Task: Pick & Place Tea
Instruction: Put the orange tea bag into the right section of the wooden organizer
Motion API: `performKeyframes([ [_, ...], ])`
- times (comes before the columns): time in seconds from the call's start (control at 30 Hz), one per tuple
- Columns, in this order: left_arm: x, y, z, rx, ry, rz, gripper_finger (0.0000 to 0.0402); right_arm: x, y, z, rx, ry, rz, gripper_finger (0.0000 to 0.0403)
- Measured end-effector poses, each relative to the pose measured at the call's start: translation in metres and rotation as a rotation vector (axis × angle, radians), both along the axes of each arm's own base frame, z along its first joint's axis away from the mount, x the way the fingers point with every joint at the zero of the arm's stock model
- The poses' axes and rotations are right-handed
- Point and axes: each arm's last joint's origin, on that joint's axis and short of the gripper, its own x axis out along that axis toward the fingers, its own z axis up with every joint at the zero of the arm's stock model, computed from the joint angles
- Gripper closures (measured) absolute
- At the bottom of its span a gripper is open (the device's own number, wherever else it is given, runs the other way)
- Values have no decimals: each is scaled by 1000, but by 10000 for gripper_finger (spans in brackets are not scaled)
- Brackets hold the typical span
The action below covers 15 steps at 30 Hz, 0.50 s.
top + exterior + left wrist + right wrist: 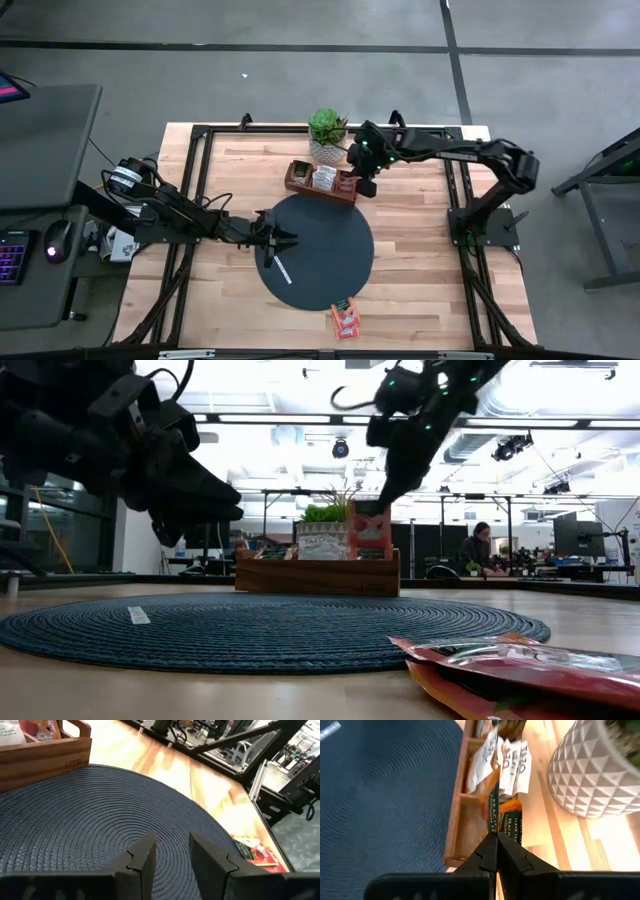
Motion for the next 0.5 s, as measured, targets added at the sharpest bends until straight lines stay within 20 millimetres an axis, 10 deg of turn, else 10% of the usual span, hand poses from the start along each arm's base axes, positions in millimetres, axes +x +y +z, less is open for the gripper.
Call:
performKeyframes([
  [0.5, 0, -1, -2, -9, 19, -29, 287, 16, -9, -9, 26, 112, -48, 402],
])
